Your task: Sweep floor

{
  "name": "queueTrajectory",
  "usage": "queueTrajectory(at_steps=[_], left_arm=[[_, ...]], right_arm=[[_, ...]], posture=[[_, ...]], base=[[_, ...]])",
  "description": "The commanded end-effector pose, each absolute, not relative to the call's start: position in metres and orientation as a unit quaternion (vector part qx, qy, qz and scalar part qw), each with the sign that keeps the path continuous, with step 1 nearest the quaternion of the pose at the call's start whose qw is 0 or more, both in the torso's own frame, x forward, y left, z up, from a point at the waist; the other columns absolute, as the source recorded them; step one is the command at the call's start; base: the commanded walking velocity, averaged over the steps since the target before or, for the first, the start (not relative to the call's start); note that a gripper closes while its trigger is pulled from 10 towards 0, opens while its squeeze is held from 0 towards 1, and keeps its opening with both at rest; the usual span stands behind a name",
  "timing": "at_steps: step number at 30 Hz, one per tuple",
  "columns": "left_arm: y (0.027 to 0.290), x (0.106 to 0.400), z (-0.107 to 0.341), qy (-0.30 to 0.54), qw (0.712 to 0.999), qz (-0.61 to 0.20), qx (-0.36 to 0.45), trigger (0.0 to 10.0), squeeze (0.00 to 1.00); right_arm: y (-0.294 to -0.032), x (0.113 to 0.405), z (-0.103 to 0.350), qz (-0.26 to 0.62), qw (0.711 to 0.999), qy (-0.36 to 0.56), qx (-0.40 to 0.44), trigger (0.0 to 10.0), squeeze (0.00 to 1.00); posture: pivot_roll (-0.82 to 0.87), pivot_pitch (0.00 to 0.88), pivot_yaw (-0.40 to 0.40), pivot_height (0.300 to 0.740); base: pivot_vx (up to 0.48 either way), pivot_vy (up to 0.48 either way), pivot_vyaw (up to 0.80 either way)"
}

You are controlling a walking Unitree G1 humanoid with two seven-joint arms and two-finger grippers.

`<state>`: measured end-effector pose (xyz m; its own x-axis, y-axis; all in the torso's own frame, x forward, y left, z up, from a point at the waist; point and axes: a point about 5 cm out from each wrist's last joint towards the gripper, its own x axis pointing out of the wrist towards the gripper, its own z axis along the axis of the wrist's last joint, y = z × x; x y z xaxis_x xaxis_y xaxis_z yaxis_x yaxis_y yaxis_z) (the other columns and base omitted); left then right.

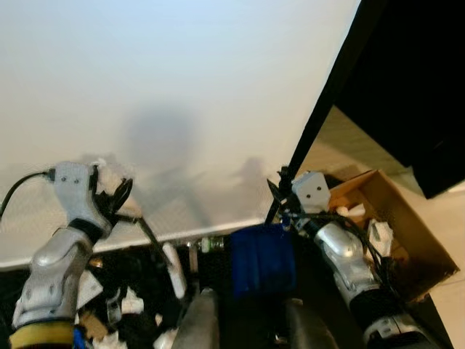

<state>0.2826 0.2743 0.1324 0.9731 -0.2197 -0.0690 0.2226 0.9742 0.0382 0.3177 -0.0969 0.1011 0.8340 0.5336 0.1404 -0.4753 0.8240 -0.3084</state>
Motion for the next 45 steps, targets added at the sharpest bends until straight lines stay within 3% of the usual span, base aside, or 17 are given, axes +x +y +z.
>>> queueTrajectory(at_steps=[1,6,13,17,22,29,35,45], left_arm=[[0.277,0.277,0.112,0.073,0.991,-0.109,0.026,10.0,0.0],[0.283,0.285,0.102,0.084,0.992,-0.086,0.028,10.0,0.0],[0.269,0.285,0.089,0.08,0.991,-0.107,0.03,10.0,0.0],[0.252,0.289,0.095,0.035,0.989,-0.127,-0.062,10.0,0.0],[0.216,0.29,0.114,-0.015,0.958,-0.232,-0.166,10.0,0.0],[0.188,0.284,0.129,-0.026,0.932,-0.312,-0.185,10.0,0.0],[0.188,0.281,0.141,-0.036,0.927,-0.325,-0.185,10.0,0.0],[0.213,0.263,0.188,-0.055,0.927,-0.344,-0.14,10.0,0.0]], right_arm=[[-0.097,0.314,0.097,0.269,0.945,-0.116,-0.144,10.0,0.0],[-0.097,0.317,0.098,0.261,0.946,-0.12,-0.148,10.0,0.0],[-0.104,0.321,0.099,0.23,0.955,-0.124,-0.138,10.0,0.0],[-0.108,0.322,0.097,0.219,0.959,-0.121,-0.135,10.0,0.0],[-0.104,0.322,0.093,0.234,0.955,-0.115,-0.143,10.0,0.0],[-0.1,0.324,0.096,0.245,0.951,-0.119,-0.146,10.0,0.0],[-0.101,0.326,0.097,0.243,0.951,-0.122,-0.148,10.0,0.0],[-0.106,0.324,0.094,0.233,0.954,-0.122,-0.144,10.0,0.0]], posture=[[0.27,0.259,0.011,0.74],[0.26,0.259,0.016,0.74],[0.25,0.258,0.019,0.74],[0.25,0.26,0.019,0.74],[0.26,0.264,0.013,0.74],[0.26,0.262,0.013,0.74],[0.26,0.261,0.018,0.74],[0.28,0.259,0.03,0.74]], base=[[0.0,0.0,0.0],[0.0,0.0,0.0],[0.0,0.0,0.0],[0.0,0.0,0.0],[0.0,0.0,0.0],[0.0,0.0,0.0],[0.0,0.0,0.0],[0.0,0.0,0.0]])
